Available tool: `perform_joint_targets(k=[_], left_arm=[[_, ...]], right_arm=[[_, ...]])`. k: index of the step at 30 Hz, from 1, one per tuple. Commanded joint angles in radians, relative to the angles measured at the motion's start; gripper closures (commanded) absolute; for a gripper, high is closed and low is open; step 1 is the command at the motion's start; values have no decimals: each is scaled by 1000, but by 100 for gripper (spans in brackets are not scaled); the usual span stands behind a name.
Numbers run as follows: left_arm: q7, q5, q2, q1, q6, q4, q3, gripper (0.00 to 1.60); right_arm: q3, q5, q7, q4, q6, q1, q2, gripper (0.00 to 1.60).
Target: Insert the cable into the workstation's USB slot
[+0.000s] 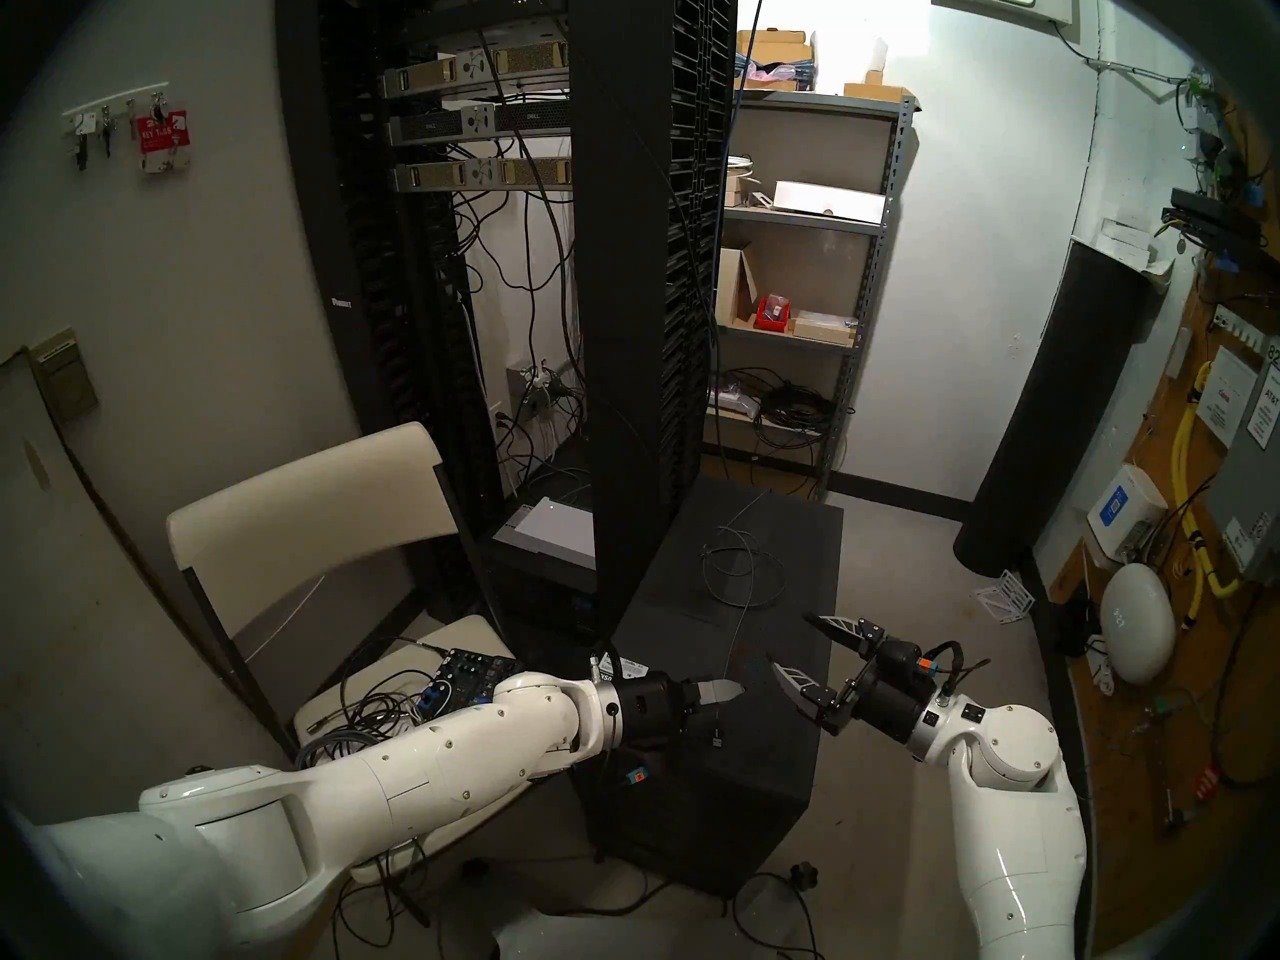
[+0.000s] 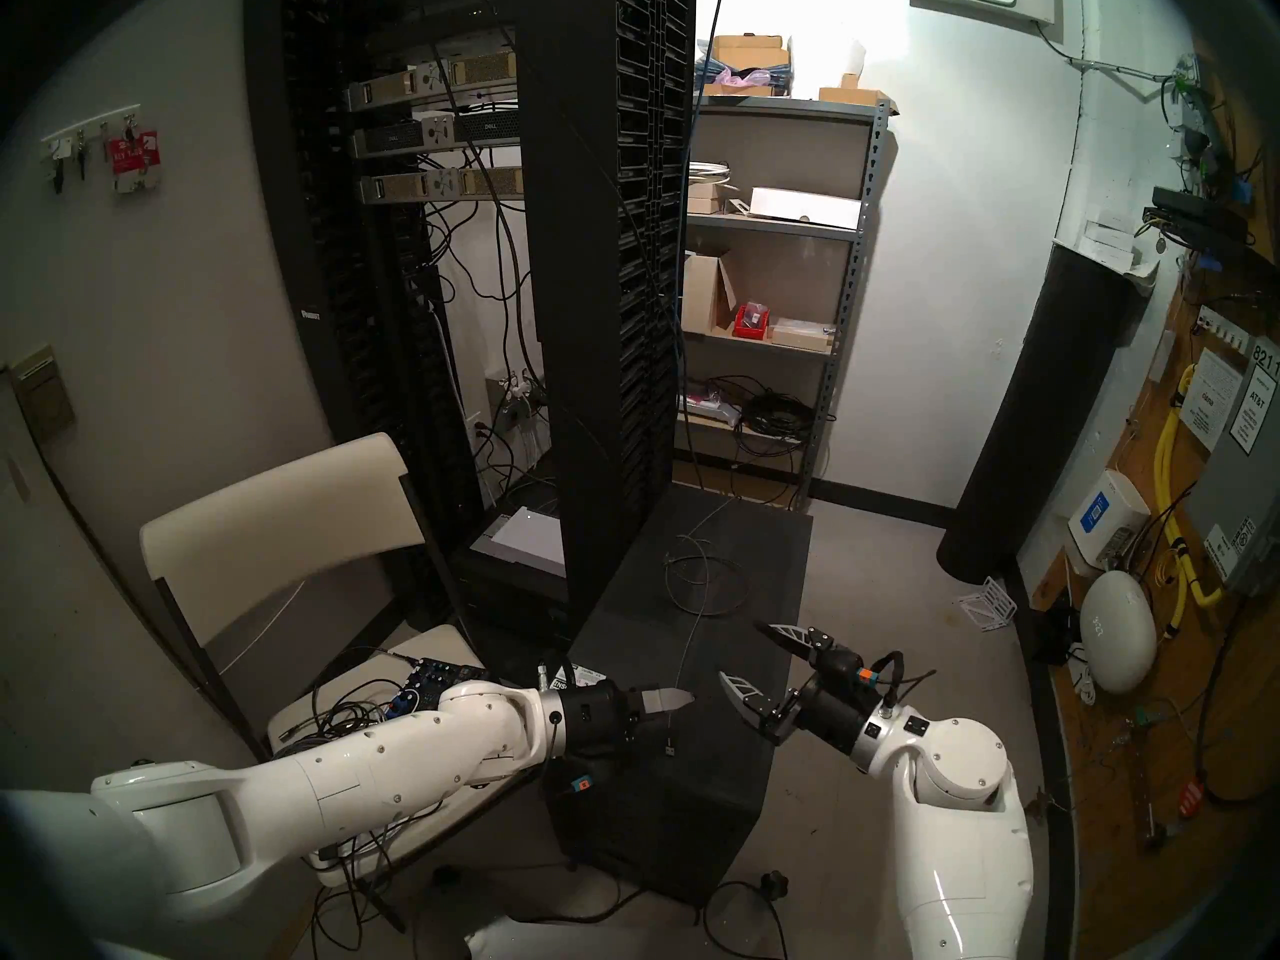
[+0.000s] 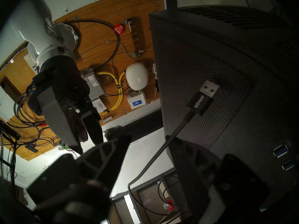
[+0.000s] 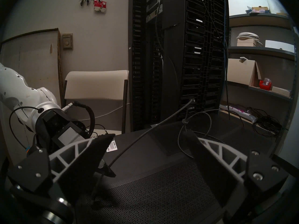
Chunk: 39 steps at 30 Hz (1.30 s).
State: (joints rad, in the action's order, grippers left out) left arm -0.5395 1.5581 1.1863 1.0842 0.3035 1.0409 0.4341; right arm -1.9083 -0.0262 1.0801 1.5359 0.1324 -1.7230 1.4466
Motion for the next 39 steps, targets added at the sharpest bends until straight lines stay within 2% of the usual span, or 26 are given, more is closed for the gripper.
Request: perform_joint_targets(k=[1,7,8,9,19,24,25,32,39], left_arm=[[-12,-9,21,-5,-4,0,7,63],[-23,-3,22,-2,-7,-13,2,58],[-24,0,22,-2,-6,-16,-1,50],[-23,2,23,0,-9,-19,-3,28],[-34,-25,42,21,-19,-23,9,20],[-40,-65,33,47,-26,4,35,9],[-45,-69,17,53,-27,20,39,0],[-30,-58,-24,59,-23,71,36,0],[-13,-50,1,40,-18,57,30,0]], right_arm=[[2,-4,1,17,-1,11,2,0],[1,-3,2,17,-1,12,3,0],[0,-3,2,17,-2,12,3,0],[0,-2,3,17,-2,12,4,0],[-3,0,5,17,-1,13,6,0],[-3,1,6,16,-1,14,7,0],[-4,2,7,17,-1,14,8,0],[-5,3,8,17,-1,14,9,0],[-7,5,10,16,-1,15,11,0]])
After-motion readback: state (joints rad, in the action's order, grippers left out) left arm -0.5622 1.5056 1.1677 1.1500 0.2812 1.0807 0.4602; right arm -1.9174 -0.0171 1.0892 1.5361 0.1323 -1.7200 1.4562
